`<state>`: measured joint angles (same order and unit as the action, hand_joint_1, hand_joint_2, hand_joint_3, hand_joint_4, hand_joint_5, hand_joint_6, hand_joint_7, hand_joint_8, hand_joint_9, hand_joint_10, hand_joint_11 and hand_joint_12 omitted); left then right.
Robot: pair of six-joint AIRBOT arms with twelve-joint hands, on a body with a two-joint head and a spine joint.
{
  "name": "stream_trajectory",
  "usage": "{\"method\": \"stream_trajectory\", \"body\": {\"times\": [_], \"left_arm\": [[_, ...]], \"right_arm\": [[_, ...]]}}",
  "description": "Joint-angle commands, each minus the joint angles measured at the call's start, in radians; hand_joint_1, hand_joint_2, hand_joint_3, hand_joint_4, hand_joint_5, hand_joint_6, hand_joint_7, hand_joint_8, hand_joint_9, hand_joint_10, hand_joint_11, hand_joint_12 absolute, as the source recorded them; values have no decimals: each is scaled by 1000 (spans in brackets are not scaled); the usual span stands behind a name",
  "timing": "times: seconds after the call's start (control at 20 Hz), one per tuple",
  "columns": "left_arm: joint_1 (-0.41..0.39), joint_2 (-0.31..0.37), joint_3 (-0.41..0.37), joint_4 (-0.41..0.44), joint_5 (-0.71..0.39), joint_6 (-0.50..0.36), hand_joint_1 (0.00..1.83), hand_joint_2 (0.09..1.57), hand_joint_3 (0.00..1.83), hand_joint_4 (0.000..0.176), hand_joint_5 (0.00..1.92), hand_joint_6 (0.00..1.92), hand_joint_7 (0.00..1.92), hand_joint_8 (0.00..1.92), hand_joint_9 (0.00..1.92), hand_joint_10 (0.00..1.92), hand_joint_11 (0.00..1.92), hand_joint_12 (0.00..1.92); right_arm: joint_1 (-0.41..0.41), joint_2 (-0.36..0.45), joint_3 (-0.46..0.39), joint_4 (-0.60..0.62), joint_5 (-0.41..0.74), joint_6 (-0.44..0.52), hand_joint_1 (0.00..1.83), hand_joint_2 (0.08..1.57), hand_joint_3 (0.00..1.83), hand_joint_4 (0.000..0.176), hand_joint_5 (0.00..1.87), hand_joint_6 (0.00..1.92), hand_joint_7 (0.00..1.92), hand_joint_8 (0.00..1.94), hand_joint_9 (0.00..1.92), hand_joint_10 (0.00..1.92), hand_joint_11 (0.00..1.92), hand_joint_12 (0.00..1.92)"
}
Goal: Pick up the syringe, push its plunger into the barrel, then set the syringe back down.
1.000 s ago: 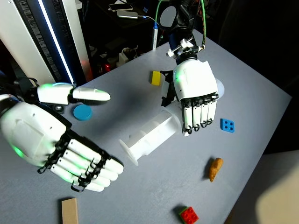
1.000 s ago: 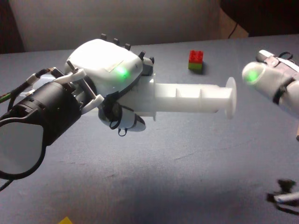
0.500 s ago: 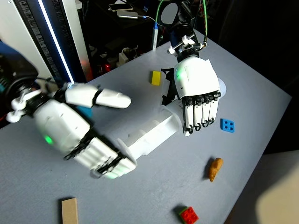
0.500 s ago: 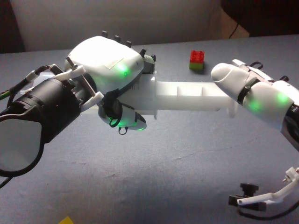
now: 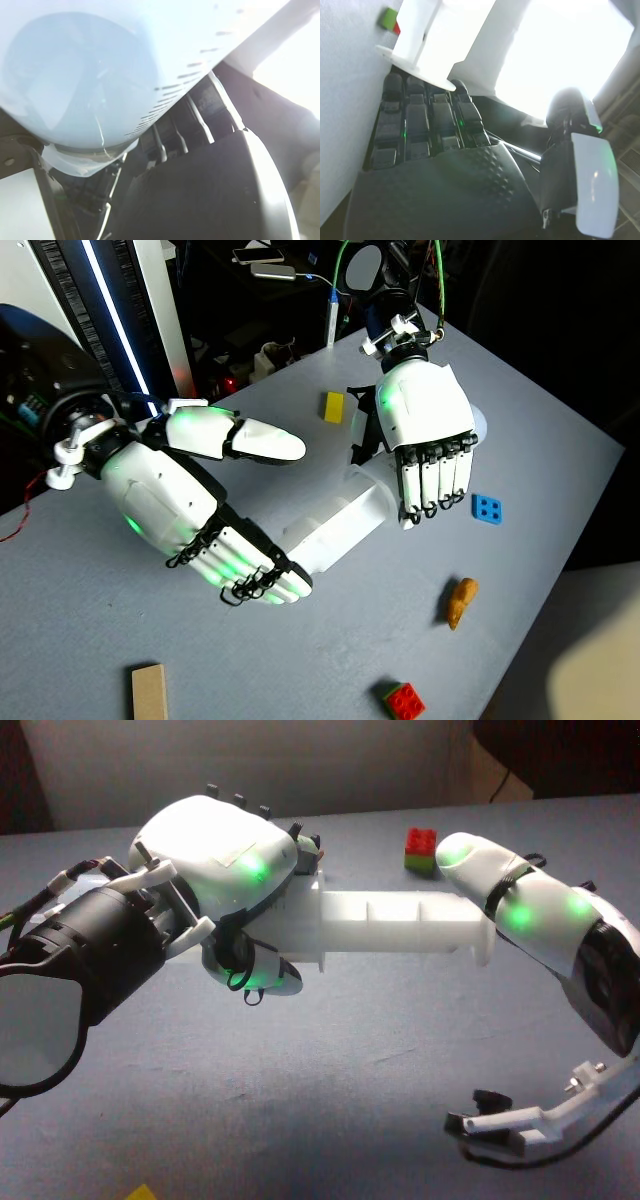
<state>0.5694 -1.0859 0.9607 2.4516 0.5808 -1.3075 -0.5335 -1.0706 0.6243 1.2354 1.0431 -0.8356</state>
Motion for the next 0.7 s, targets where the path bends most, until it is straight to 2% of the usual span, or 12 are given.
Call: {"method": "stream_trajectory", "body": {"times": [0.0,0.2,0.3,0.5,0.65], "left_arm": [[-14,-4,-3,64,108,-11,1377,1123,2,0,916,957,892,1110,954,1239,933,1216],[-14,-4,-4,64,109,-11,1373,1130,1,0,962,917,831,1163,934,1265,961,1189],[-14,-4,-4,64,109,-11,1371,1137,0,0,958,926,829,1170,907,1302,904,1272],[-14,-4,-6,64,109,-11,1371,1139,0,0,960,921,821,1178,893,1333,888,1312],[-15,-4,-9,64,107,-11,1379,1115,0,0,975,920,880,1083,963,1212,943,1227]], "right_arm": [[23,-12,-8,-112,0,10,59,1023,0,0,65,3,94,3,98,5,0,316],[46,-36,-7,-107,-15,14,61,1027,0,0,62,3,96,4,99,4,0,317],[53,-52,-7,-108,-19,10,44,1031,1,0,53,1,93,1,92,2,0,305],[65,-87,-7,-108,-23,-5,54,1037,2,0,44,0,88,1,92,1,0,305],[75,-113,-7,-108,-24,-12,62,1029,0,0,60,2,105,2,106,4,0,344]]}}
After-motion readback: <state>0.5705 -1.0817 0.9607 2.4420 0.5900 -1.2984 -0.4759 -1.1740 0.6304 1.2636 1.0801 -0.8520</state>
